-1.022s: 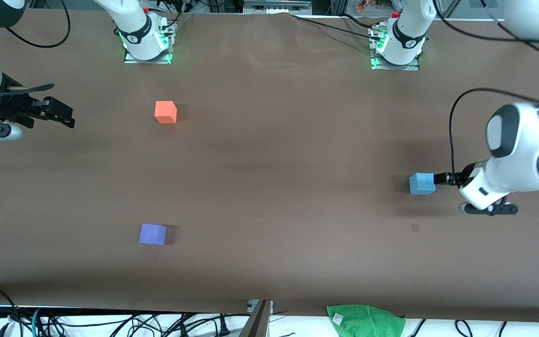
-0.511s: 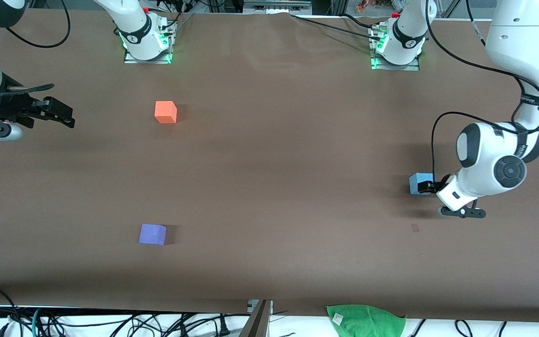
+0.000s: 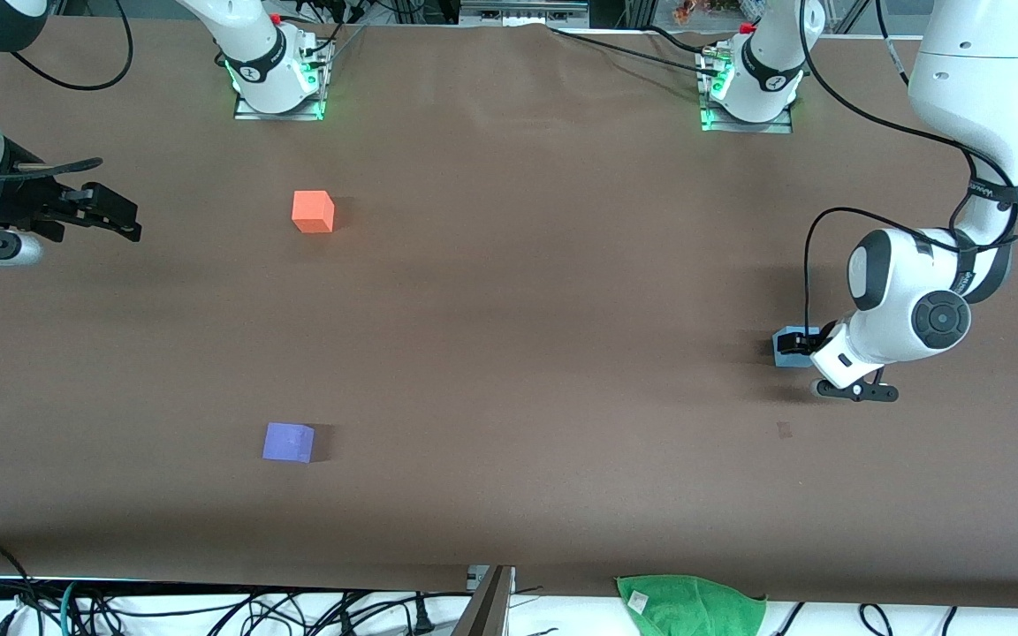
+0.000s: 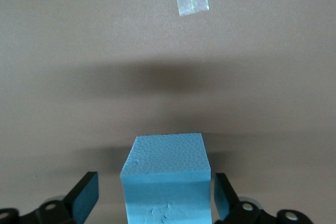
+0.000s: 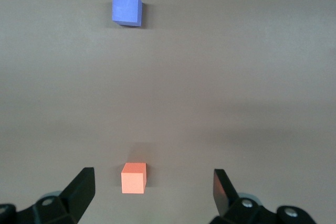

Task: Place blue block between orange and purple blocks
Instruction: 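Close the left gripper on the light-blue cube and lift it, then carry the light-blue cube with the left gripper toward the table's middle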

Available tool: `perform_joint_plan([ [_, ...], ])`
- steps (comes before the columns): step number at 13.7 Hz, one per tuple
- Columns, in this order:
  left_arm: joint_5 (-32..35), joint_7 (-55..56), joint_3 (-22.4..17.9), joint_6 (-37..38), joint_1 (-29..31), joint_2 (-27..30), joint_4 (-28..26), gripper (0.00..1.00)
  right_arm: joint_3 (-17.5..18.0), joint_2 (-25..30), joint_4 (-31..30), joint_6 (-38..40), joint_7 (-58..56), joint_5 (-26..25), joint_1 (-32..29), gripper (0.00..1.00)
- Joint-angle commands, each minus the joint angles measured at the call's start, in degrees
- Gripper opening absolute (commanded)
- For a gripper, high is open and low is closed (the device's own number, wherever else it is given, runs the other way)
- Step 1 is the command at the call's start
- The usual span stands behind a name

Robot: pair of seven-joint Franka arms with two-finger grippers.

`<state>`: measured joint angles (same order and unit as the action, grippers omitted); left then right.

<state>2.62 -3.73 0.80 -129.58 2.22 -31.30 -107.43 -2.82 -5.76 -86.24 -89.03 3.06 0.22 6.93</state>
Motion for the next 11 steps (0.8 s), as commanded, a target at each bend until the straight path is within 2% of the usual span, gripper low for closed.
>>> perform_joint_plan([
  [1,-1.2,-1.5,0.0,-0.9,-0.1,0.1,-1.3,0.70,0.2,0.1,0.5,0.8,-1.0,0.0,-0.2,0.99],
  [3,-1.2,-1.5,1.5,-0.2,0.4,0.6,-1.8,0.29,0.2,0.1,0.5,0.8,-1.0,0.0,-0.2,0.99],
  [4,-1.2,-1.5,1.5,-0.2,0.4,1.3,-1.7,0.16,0.2,0.1,0.5,0.8,-1.0,0.0,-0.2,0.99],
  [5,-1.2,-1.4,1.6,0.2,0.3,2.2,-1.4,0.11,0.2,0.1,0.5,0.8,-0.9,0.0,-0.2,0.99],
  [7,-1.2,-1.2,1.7,4.1,-0.5,5.4,0.4,0.10,0.2,0.1,0.5,0.8,-0.9,0.0,-0.2,0.99],
  [11,-1.3,2.7,13.2,14.5,-1.1,6.4,7.1,0.09,0.2,0.0,0.4,0.4,-0.7,0.1,-0.3,0.99],
])
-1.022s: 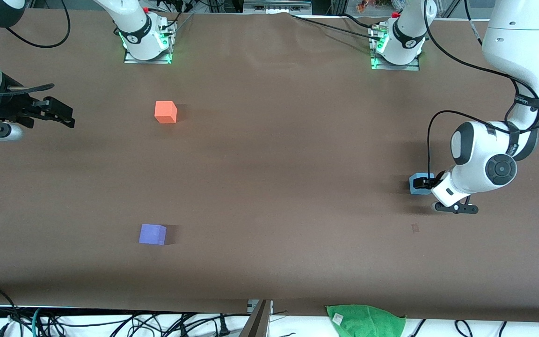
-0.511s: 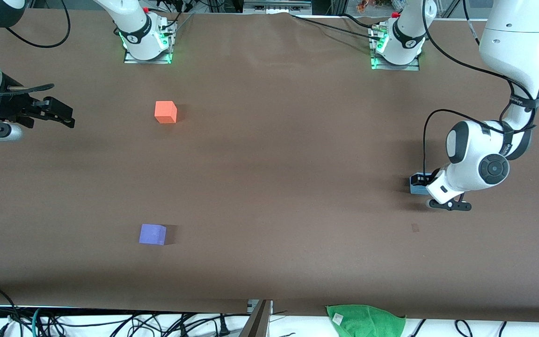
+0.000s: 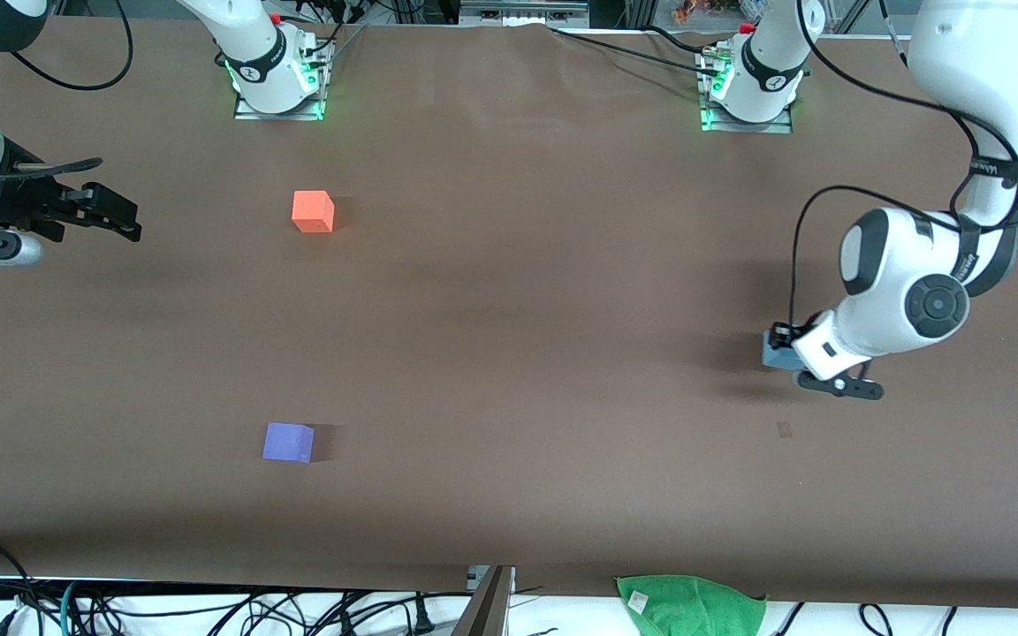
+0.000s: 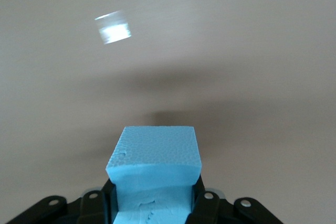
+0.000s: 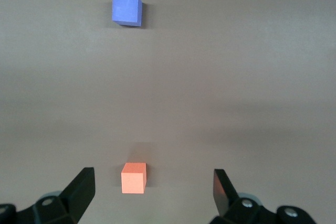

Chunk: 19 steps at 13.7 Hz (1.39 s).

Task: Place blue block between orange and purple blocks
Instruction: 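Carry the light-blue cube with the left gripper toward the table's middle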

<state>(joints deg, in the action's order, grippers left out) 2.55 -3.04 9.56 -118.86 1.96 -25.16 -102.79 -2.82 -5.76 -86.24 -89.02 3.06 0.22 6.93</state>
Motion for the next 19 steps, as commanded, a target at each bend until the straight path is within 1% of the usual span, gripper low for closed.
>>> perform_joint_plan([
  [1,-1.1,5.1,7.7,3.9,-1.2,0.0,2.8,0.08,0.2,0.0,0.5,0.3,-0.5,0.1,-0.2,0.99],
  [2,-0.9,9.0,9.8,3.8,-2.8,-0.1,2.9,0.07,0.2,0.0,0.5,0.6,-0.1,-0.2,-0.1,0.99],
  [4,-0.4,16.8,10.1,3.4,-8.1,-1.6,3.6,0.06,0.3,-1.8,0.4,0.9,-0.1,0.0,0.1,0.99],
  [5,-0.4,20.1,9.9,3.4,-11.2,-3.4,5.0,0.07,0.3,-2.0,0.4,0.9,0.2,0.0,0.1,0.99],
  [7,-0.4,23.9,9.9,2.3,-14.3,-6.1,5.3,0.07,0.1,-2.3,0.3,-0.1,-0.6,1.4,-1.0,0.99],
  [8,-0.4,24.7,9.9,0.2,-14.8,-6.9,5.1,0.07,0.1,-3.7,0.6,-0.2,-0.7,3.2,-1.0,0.99],
  [9,-0.4,25.3,9.9,-1.2,-15.0,-8.1,5.1,0.07,0.2,-3.8,0.8,-1.0,-0.7,3.8,-0.7,0.99],
  [11,-0.4,26.9,9.6,-4.0,-17.2,-10.2,5.1,0.08,0.1,-4.3,0.4,-3.0,-0.6,4.1,-1.2,0.99],
  [13,-0.4,28.3,9.6,-6.5,-17.6,-11.7,4.9,0.09,0.2,-7.0,0.9,-2.8,-0.7,3.1,-0.9,0.99],
  [14,-0.3,28.3,9.6,-6.7,-17.6,-11.8,4.8,0.13,0.3,-7.0,0.9,-3.0,-0.7,3.1,-0.9,0.99],
  [15,-0.3,28.4,9.6,-6.7,-17.6,-11.8,4.8,0.19,0.3,-7.2,0.9,-3.0,-1.0,3.5,-1.1,0.99],
  [16,-0.3,28.4,9.6,-6.6,-17.5,-11.8,4.7,0.51,0.3,-7.3,0.9,-2.9,-3.0,3.7,-1.4,0.99],
  [17,-0.3,27.7,9.6,-6.6,-17.3,-11.8,4.8,1.00,0.2,-7.3,0.9,-3.0,-4.7,3.6,-1.4,0.99],
  [19,0.1,28.0,9.8,-5.6,-16.9,-10.5,4.9,1.00,0.2,-7.2,0.9,-3.1,-5.0,3.6,-1.1,0.99],
])
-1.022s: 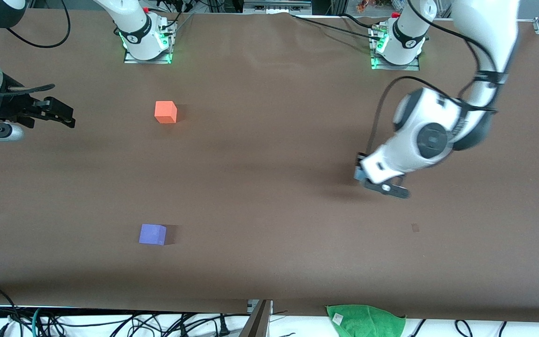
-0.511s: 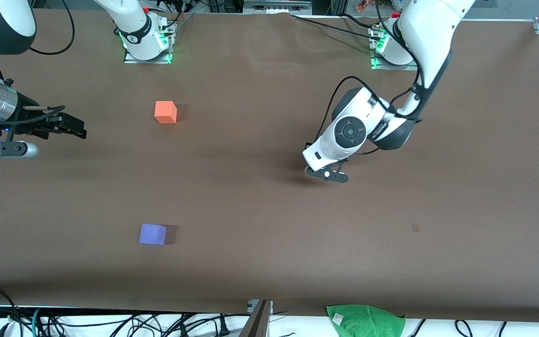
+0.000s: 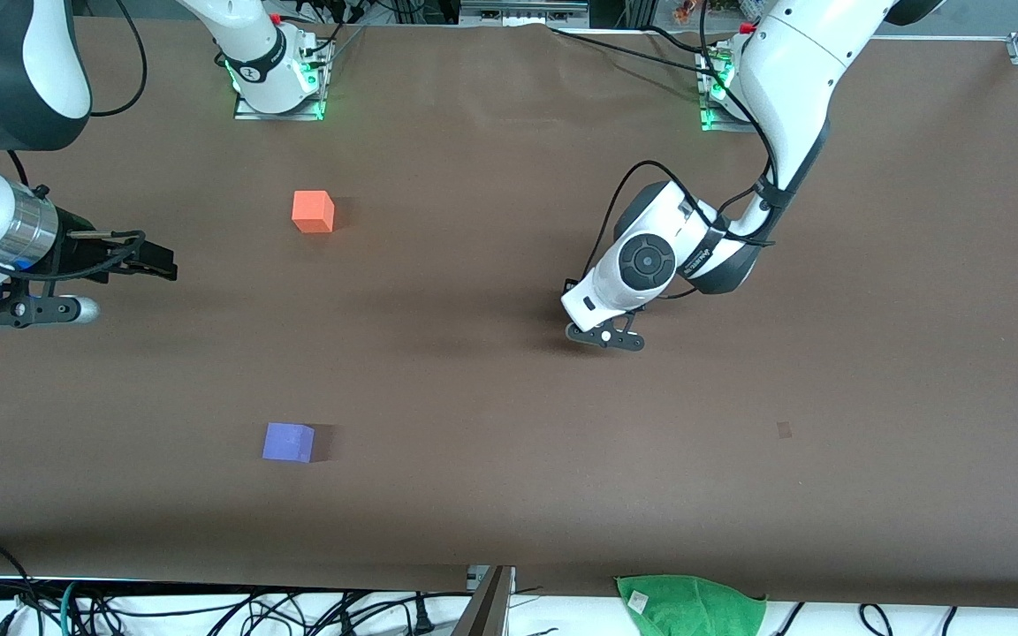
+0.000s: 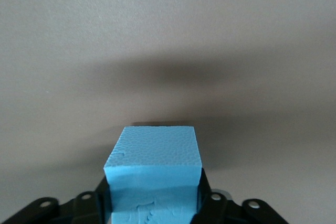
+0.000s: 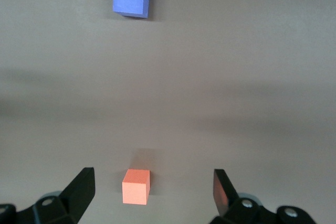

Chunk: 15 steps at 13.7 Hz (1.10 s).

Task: Place blue block between orange and purple blocks
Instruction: 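Carry the light-blue cube with the left gripper toward the table's middle, then release the cube with the left gripper and raise it away, then reach the right gripper to the light-blue cube while the left gripper withdraws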

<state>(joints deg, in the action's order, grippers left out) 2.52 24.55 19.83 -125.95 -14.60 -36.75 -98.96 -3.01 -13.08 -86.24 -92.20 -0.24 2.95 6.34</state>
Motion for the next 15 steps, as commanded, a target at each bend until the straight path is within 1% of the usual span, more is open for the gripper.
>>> perform_joint_plan([
  [1,0.1,0.2,-0.5,3.7,0.0,2.6,1.2,1.00,0.4,-0.1,0.9,0.0,-1.7,0.7,-0.4,0.99],
  [3,0.1,-2.5,-0.5,9.7,2.0,7.1,1.5,1.00,0.6,-1.9,0.9,0.0,-1.6,0.6,0.0,0.99],
  [6,0.1,-11.3,-0.6,20.1,6.9,16.6,1.5,1.00,1.1,-2.0,0.8,0.6,-1.7,1.2,0.1,0.99],
  [8,0.1,-14.3,-0.8,25.6,10.2,22.7,1.8,1.00,2.3,-2.2,0.7,0.6,-1.0,1.2,2.0,0.99],
  [9,0.1,-14.4,-0.8,27.8,12.3,23.6,3.8,1.00,2.3,-2.6,0.6,0.4,-0.9,1.3,3.5,0.99],
  [10,0.3,-14.5,-0.8,30.9,13.5,23.3,6.7,1.00,2.3,-3.0,0.5,0.0,-0.8,1.4,5.1,0.99],
  [11,2.0,-14.5,-0.8,33.1,14.6,22.7,9.6,1.00,2.4,-4.2,0.6,-0.3,0.1,1.6,7.1,0.99],
  [12,5.3,-14.4,-0.7,33.7,15.4,22.2,11.9,1.00,2.4,-4.8,0.5,-1.6,3.7,2.7,9.5,0.99],
  [13,7.0,-14.7,-0.8,33.8,15.6,22.1,13.2,1.00,2.4,-6.0,0.5,-3.2,8.1,3.4,11.8,0.99],
  [15,7.1,-15.9,-0.3,34.4,16.0,22.7,13.4,1.00,2.4,-8.6,0.8,-8.7,16.3,3.5,17.9,0.99],
])
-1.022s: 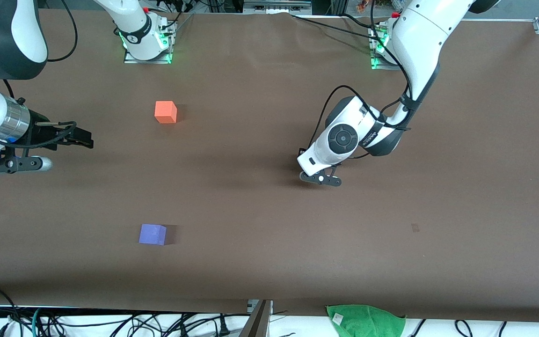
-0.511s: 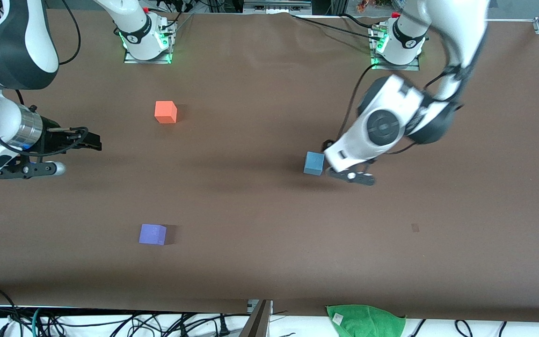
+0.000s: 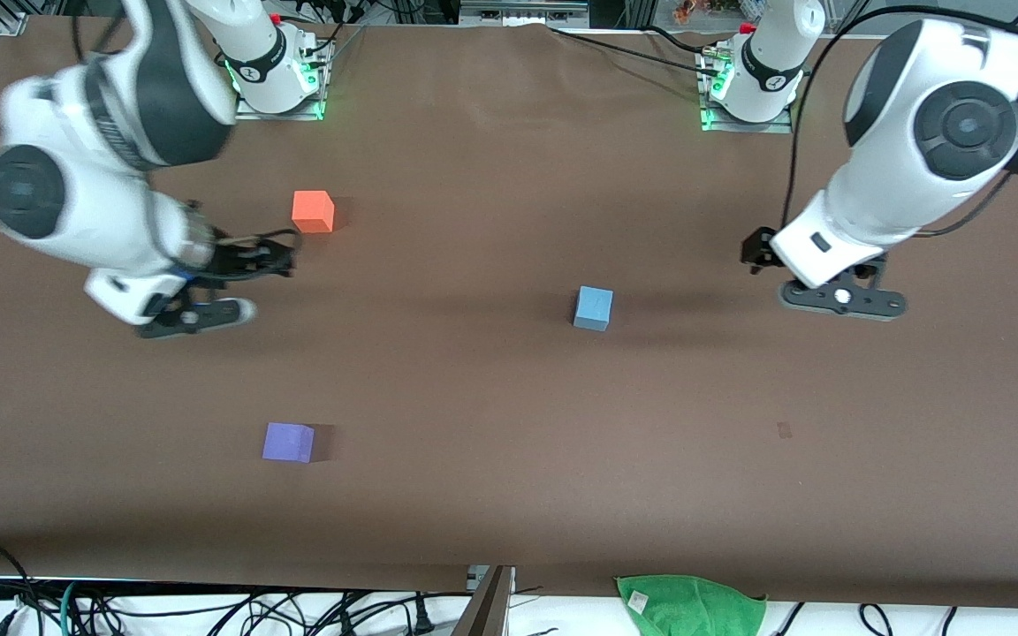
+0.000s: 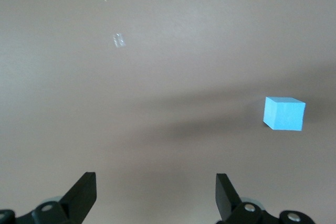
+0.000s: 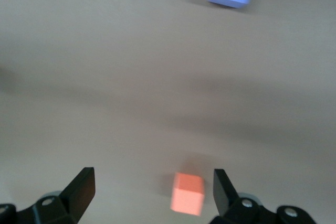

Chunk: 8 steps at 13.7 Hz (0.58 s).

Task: Place blue block between orange and purple blocks
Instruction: 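Reach the right gripper to the light-blue cube while the left gripper withdraws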

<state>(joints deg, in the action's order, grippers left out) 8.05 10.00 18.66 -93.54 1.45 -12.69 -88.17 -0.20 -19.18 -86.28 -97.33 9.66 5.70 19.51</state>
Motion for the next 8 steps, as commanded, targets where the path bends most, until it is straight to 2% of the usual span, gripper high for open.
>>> perform_joint_plan([
  [1,1.8,-1.5,1.1,2.1,-0.2,-1.4,2.8,1.00,-0.4,-4.3,0.9,-6.2,10.7,0.7,7.4,0.99],
  [8,1.4,-1.7,0.4,1.2,1.7,-5.6,10.4,1.00,-0.4,-16.3,1.6,-29.5,38.6,0.4,23.9,0.99],
])
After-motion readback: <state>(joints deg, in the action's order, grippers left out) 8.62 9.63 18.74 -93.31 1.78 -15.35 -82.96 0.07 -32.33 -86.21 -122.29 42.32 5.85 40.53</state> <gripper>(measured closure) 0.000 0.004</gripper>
